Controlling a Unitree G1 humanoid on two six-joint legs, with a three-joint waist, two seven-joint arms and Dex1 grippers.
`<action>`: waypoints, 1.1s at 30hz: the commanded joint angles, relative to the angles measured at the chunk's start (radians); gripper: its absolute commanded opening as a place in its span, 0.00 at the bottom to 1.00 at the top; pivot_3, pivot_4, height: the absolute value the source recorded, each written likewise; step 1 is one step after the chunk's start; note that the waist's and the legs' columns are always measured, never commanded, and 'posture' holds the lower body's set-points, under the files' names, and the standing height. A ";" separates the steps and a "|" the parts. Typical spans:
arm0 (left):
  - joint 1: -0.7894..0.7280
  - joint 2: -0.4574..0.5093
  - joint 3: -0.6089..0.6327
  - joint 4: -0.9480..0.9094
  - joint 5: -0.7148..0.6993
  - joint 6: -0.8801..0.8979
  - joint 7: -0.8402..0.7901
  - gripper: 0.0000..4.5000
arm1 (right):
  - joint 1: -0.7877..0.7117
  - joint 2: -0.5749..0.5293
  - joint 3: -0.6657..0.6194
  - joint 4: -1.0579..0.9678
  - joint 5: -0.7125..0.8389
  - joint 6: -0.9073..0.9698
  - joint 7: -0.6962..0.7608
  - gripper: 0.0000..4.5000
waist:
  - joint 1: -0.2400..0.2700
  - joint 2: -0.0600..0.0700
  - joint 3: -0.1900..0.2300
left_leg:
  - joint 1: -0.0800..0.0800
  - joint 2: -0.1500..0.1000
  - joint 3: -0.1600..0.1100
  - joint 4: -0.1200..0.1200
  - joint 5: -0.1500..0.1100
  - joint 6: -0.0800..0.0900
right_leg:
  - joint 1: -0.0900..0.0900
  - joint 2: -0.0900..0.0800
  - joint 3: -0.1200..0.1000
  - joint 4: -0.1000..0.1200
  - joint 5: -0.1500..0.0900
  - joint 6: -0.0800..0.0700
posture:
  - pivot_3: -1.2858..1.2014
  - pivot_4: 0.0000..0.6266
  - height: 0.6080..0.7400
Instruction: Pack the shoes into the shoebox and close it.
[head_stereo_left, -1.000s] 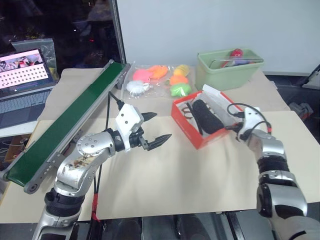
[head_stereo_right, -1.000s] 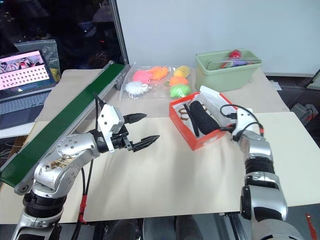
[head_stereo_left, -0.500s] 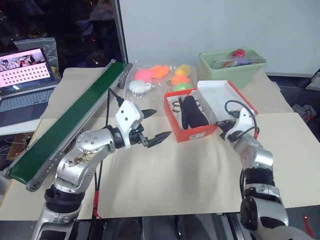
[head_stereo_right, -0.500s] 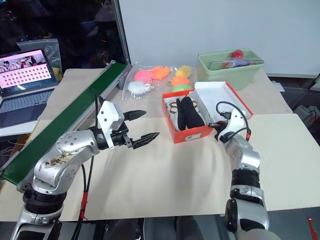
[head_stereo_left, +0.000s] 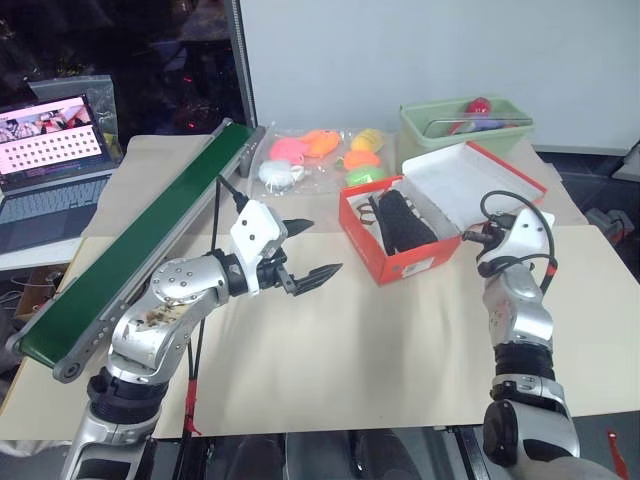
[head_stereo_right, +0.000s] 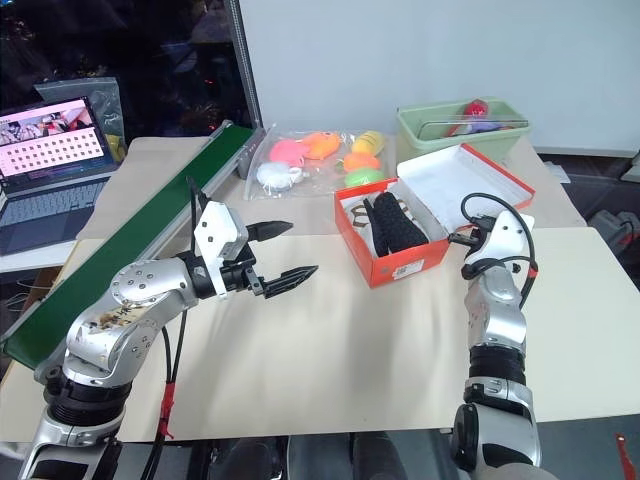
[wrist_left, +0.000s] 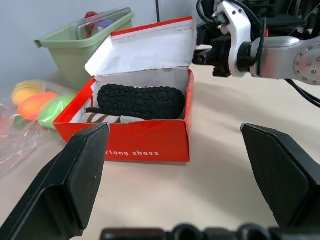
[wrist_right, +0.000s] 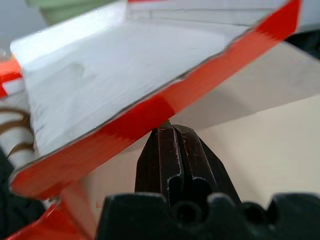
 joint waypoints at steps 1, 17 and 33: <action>-0.011 0.007 0.012 -0.019 -0.007 -0.011 -0.004 1.00 | -0.037 -0.034 0.035 -0.083 -0.030 -0.061 0.028 0.00 | -0.001 0.000 0.000 | 0.000 0.000 0.000 0.000 0.000 0.000 | 0.000 0.000 0.000 0.000 0.000 0.000 | 0.52 0.24 0.92; 0.004 0.003 0.001 -0.012 -0.009 -0.008 -0.016 1.00 | 0.023 -0.158 0.316 -0.401 -0.196 -0.002 0.271 0.00 | -0.008 0.000 0.000 | 0.000 0.000 0.000 0.000 0.000 0.000 | 0.000 0.000 0.000 0.000 0.000 0.000 | 0.52 0.24 0.92; 0.004 0.014 0.010 0.004 -0.003 -0.016 -0.023 1.00 | -0.094 -0.007 0.346 -0.383 -0.093 0.164 0.315 0.00 | -0.003 0.000 0.000 | 0.001 0.000 0.000 0.000 0.000 0.000 | 0.000 0.000 0.000 0.001 0.000 0.000 | 0.52 0.24 0.92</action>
